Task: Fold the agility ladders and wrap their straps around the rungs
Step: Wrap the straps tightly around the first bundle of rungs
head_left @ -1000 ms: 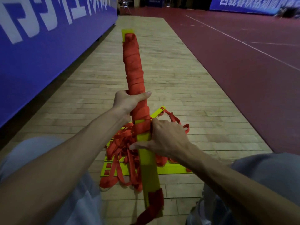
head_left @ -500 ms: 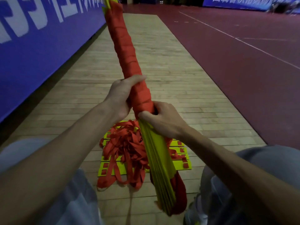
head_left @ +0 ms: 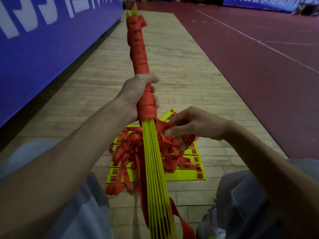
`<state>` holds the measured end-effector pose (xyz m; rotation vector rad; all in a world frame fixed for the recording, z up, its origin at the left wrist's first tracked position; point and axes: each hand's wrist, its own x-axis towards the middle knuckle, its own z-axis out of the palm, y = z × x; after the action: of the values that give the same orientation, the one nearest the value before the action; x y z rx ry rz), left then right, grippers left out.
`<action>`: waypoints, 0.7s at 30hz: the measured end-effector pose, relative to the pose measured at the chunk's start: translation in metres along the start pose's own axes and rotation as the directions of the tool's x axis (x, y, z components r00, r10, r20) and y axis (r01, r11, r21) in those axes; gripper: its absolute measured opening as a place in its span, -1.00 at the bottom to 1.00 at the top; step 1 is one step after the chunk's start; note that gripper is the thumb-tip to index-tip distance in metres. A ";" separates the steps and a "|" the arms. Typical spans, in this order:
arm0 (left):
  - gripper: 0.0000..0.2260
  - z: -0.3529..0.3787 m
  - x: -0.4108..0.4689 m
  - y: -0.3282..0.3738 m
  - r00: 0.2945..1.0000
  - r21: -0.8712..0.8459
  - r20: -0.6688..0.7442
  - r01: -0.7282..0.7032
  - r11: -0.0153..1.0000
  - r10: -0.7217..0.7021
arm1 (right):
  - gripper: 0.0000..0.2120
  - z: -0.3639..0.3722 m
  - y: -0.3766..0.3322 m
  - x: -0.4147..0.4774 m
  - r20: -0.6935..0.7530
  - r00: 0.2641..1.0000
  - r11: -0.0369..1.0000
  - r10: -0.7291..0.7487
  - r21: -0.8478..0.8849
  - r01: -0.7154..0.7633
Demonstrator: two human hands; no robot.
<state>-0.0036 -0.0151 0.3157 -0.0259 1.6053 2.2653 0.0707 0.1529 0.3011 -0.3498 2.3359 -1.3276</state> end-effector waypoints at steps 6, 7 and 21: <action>-0.76 0.009 0.007 -0.011 0.977 0.241 -0.125 -0.141 0.960 0.174 | -0.65 -0.001 0.000 0.008 -0.176 0.976 0.962 0.127 -0.217 -0.165; -0.73 0.011 0.009 -0.013 0.973 0.269 -0.123 -0.156 0.951 0.194 | -0.66 -0.003 0.000 0.008 -0.221 0.965 0.946 0.144 -0.254 -0.200; -0.77 0.011 0.021 -0.029 1.000 0.214 -0.011 -0.012 0.977 0.015 | -0.58 0.027 0.019 0.017 -0.369 0.929 0.771 -0.026 -0.599 -0.216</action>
<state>-0.0128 0.0094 0.2886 0.0258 1.8525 2.0925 0.0692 0.1353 0.2683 -0.1793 3.0340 -0.5307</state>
